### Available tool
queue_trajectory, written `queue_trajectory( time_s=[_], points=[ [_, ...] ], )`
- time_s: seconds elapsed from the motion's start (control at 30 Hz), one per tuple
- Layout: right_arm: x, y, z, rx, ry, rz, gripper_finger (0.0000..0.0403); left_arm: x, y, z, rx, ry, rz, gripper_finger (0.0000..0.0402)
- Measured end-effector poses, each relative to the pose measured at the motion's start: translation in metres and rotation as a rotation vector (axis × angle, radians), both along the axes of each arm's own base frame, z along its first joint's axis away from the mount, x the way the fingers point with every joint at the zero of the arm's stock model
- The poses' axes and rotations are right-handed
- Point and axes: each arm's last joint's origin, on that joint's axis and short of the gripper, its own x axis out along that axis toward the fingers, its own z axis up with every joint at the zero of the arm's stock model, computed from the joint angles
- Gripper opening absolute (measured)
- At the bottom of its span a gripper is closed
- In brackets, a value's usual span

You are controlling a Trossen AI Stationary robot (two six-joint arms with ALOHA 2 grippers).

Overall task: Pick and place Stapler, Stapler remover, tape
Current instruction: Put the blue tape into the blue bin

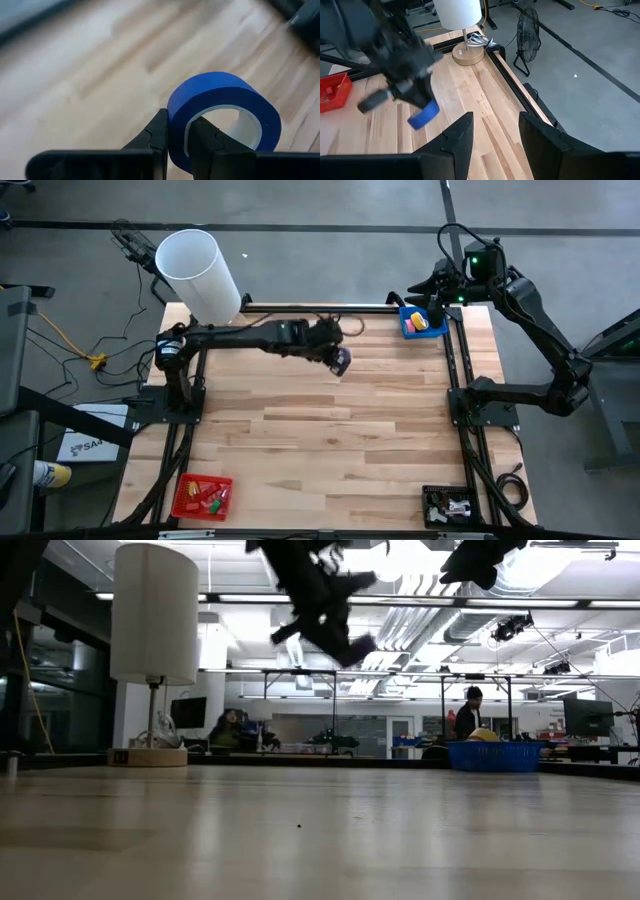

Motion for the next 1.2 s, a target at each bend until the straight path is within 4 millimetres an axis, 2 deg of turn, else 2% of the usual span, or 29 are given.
queue_trajectory(
  time_s=[0.3, 0.6, 0.97, 1.2],
  points=[
    [0.001, 0.001, 0.001, -0.022, -0.012, 0.053, 0.0149, 0.002, 0.014, 0.081, 0.286, -0.139, -0.022, 0.0037],
    [0.008, 0.002, 0.009, -0.036, -0.187, 0.344, 0.0149, -0.001, 0.021, 0.134, 0.497, -0.276, -0.113, 0.0037],
    [0.031, 0.007, 0.014, -0.086, -0.283, 0.542, 0.0149, 0.005, 0.019, 0.157, 0.661, -0.433, -0.217, 0.0037],
    [0.043, 0.011, 0.015, -0.169, -0.254, 0.492, 0.0149, 0.005, 0.019, 0.159, 0.671, -0.457, -0.236, 0.0037]
  ],
)
